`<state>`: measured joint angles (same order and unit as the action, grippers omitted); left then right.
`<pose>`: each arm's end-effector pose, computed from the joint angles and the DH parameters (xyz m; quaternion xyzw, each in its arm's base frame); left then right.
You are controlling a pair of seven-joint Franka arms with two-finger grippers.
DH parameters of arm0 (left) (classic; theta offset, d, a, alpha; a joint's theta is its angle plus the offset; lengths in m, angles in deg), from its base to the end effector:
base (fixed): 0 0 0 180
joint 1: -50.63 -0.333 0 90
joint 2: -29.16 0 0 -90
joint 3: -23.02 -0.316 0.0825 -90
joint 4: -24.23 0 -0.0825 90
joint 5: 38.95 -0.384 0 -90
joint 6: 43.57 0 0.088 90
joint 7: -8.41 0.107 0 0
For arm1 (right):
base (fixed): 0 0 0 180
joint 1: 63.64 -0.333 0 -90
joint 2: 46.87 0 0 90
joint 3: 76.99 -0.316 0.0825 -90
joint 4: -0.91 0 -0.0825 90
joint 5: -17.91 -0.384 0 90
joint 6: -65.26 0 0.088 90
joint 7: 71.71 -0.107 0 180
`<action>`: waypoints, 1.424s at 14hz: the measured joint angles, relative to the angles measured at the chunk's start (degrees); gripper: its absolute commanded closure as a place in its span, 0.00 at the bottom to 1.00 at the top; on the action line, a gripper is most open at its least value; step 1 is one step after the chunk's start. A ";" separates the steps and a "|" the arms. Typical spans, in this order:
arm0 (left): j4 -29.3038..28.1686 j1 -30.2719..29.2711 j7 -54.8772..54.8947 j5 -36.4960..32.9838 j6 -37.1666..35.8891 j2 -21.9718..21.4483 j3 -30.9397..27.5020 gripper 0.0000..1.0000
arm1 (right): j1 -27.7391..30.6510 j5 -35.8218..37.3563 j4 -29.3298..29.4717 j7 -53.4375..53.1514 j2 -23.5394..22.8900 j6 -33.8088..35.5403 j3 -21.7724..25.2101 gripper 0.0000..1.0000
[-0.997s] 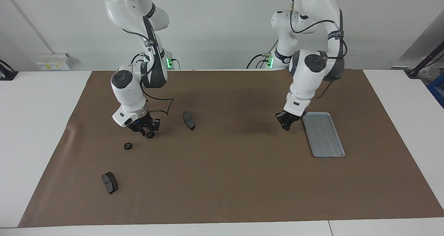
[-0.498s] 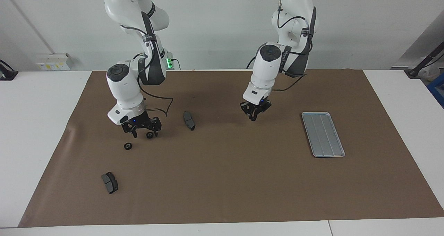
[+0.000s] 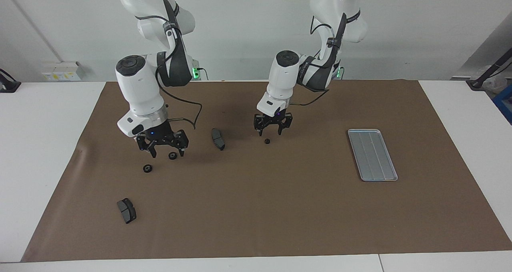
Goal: Place bearing gear from tray to pile
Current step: 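Set the third gear down with the left gripper while the right gripper approaches, then grasp the third gear with the right gripper while the left gripper withdraws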
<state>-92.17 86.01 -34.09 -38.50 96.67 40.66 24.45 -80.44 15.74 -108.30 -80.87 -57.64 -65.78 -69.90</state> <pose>0.4858 -0.3629 0.3697 0.9928 0.0526 0.0794 0.0727 0.6111 0.1089 0.4203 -0.9953 0.0040 -0.0952 0.0199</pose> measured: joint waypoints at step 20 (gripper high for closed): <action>29.58 -34.64 38.89 -0.02 -48.22 -3.55 0.03 0.00 | -30.04 1.62 3.83 -26.69 -15.66 -8.38 -0.26 0.31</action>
<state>-62.59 51.37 4.80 -38.52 48.45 37.12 24.48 -110.48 17.36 -104.47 -107.56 -73.30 -74.16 -70.16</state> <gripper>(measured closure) 0.000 0.035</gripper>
